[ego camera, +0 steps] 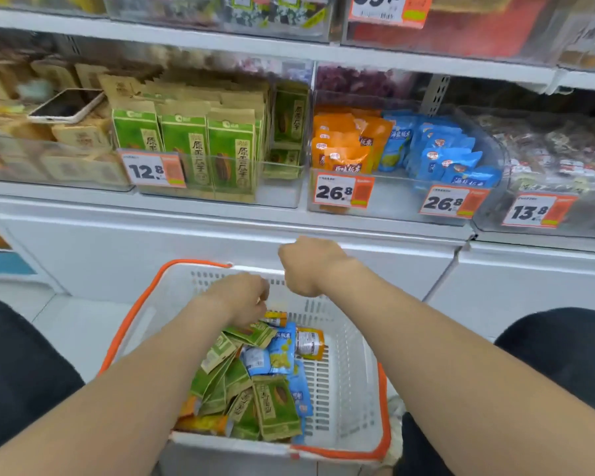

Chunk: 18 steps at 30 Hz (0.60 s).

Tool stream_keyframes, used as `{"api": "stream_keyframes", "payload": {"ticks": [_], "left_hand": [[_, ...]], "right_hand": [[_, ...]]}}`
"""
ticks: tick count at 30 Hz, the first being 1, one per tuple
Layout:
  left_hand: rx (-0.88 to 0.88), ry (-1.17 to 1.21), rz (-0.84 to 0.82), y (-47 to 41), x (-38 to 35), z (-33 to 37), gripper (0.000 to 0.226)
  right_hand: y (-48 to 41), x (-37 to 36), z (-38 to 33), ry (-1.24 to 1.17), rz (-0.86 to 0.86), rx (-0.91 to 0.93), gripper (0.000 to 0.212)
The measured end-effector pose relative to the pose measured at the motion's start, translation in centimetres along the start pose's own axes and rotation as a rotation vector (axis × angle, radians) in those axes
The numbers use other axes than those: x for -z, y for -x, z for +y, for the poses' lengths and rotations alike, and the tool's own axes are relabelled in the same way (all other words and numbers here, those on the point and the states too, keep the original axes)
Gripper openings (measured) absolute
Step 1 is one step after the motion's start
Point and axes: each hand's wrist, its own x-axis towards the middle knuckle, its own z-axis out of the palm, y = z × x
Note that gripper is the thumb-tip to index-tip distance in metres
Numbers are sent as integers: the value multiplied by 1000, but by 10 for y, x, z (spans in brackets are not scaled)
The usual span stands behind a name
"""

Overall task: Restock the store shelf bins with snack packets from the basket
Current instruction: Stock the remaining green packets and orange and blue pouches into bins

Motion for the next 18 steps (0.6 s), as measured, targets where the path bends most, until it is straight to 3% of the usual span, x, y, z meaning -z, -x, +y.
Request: {"api": "stream_keyframes", "payload": {"ticks": [3,8,10,12,14,18], "left_hand": [[22,-68,-206,7,-43,-9,25],[51,-133,-417,16,-102,-16,13],[49,-145,-466,17,-117,-12,24],[4,-142,-520,21,-125,-3,49],[-77,-184,-550,26,-132,12,76],[-349,-450,-441,24,-162,33,80]], "right_hand": [[3,-46,8,-46,-252,-19,16],[17,-128,9,-142,-432,-100,19],[26,-155,5,-156,-508,-113,16],[31,-172,2,-211,-540,-123,35],[35,-178,2,-257,-546,-136,39],[35,-180,6,-321,-525,-144,36]]}}
